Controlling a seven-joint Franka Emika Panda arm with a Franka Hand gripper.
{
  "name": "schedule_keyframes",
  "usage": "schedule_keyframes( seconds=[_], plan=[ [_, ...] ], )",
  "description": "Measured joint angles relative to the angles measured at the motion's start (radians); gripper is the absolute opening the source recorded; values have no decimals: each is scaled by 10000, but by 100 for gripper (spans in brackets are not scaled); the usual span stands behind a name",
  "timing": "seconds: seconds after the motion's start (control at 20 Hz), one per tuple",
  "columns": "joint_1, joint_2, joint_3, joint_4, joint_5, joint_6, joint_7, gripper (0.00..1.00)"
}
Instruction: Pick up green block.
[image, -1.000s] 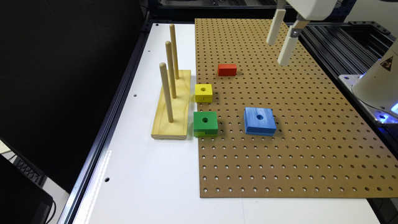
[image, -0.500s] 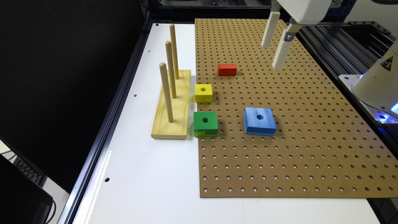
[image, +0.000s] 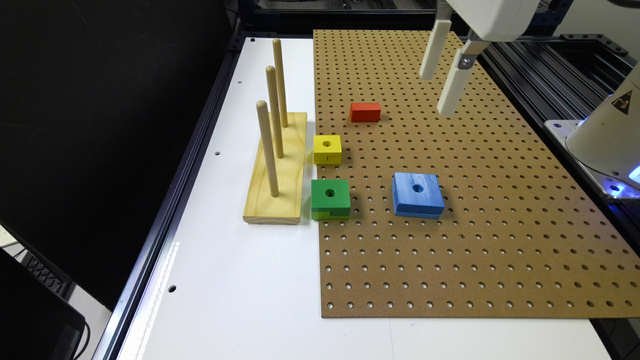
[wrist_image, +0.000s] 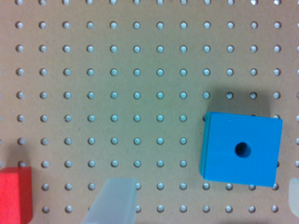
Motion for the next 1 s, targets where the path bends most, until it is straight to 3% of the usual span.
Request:
schedule_keyframes(
  seconds=[0.4,0.65,1.0],
  plan=[
    [-21,1430,23,1293,-3,11,34,100],
    [-19,2081,219,1948,-10,11,243,100],
    [-20,2368,354,2269,-10,11,355,100]
  ],
)
